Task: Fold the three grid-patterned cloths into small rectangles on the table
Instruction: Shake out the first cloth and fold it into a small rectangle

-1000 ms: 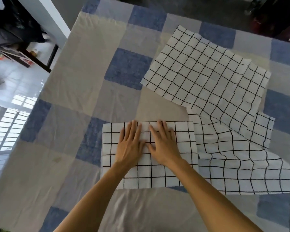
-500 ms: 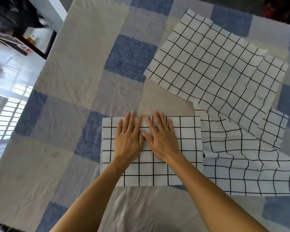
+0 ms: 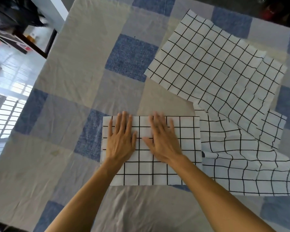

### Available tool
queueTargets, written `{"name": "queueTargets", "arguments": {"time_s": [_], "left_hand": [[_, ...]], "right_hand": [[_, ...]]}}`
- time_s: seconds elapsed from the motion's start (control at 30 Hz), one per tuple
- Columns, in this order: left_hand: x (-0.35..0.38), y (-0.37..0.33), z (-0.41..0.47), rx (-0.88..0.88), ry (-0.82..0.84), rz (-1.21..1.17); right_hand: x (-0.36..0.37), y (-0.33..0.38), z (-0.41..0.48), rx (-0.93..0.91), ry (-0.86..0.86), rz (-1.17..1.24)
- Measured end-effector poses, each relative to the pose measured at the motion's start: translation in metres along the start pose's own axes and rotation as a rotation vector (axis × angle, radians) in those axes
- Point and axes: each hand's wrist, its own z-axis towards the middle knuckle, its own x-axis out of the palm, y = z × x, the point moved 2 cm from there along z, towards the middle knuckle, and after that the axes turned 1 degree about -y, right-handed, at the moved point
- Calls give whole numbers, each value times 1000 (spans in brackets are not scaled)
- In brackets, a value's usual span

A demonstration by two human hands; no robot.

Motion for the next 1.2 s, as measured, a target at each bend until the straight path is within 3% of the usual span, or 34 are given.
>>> {"name": "queueTargets", "arguments": {"time_s": [0.13,0.27,0.53,0.73,0.87,0.97,1.2], "left_hand": [[4,-11,4,80,37,-39],[8,15,3,24,34,-31],[0,34,-5,-97,52,-43],[-5,25,-4,-100,31,34],[-2,-9,2,60,40,-34],[7,-19,5,155,87,-30],[-1,47,-6,-32,63,4]], "right_hand": [[9,40,21,-76,45,41],[17,21,20,-83,6,-6],[8,-45,-6,157,-72,-70],[1,-57,-14,223,-60,-70],[2,-15,-8,-54,-33,33],[9,11,5,-82,19,109],[13,-25,-5,72,-66,2]]}}
